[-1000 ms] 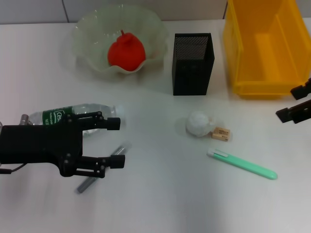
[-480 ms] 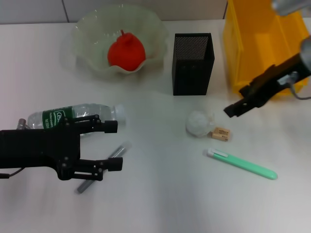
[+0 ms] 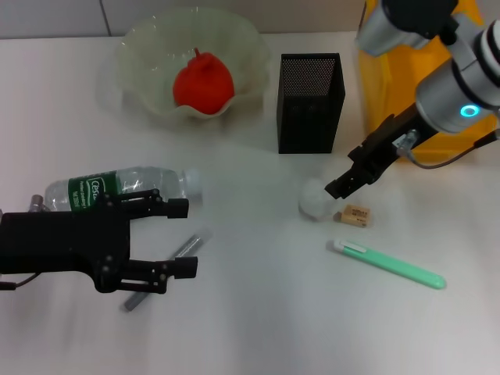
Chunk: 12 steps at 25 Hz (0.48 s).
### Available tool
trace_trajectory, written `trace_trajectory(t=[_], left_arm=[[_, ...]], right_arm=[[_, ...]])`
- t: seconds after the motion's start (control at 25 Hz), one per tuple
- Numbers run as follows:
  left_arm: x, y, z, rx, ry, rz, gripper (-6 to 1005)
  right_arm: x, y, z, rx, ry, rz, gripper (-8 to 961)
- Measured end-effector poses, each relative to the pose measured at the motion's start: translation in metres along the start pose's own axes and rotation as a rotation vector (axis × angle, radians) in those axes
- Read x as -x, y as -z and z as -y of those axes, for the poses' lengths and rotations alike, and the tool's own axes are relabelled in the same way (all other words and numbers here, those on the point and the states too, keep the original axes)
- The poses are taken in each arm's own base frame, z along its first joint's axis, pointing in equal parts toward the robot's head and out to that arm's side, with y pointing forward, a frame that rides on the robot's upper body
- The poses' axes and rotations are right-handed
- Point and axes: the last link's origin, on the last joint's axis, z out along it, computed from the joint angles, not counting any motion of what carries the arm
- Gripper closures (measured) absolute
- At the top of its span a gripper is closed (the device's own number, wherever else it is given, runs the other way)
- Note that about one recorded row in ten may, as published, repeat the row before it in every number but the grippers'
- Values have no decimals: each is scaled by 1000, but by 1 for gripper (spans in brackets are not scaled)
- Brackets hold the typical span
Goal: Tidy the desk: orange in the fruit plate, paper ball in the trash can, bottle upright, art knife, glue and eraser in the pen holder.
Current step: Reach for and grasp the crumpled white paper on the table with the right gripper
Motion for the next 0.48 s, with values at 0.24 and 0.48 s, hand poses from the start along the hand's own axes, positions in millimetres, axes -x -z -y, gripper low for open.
trace_trajectory(t=[0.24,0.48], left_arm=[[2,0,1,-12,0,0,138],[2,0,1,-12,-2,-2,139]], right_arm=[[8,-14,-8,-30,25,-21,214],[13,-32,-16,-31,46,-71,215]])
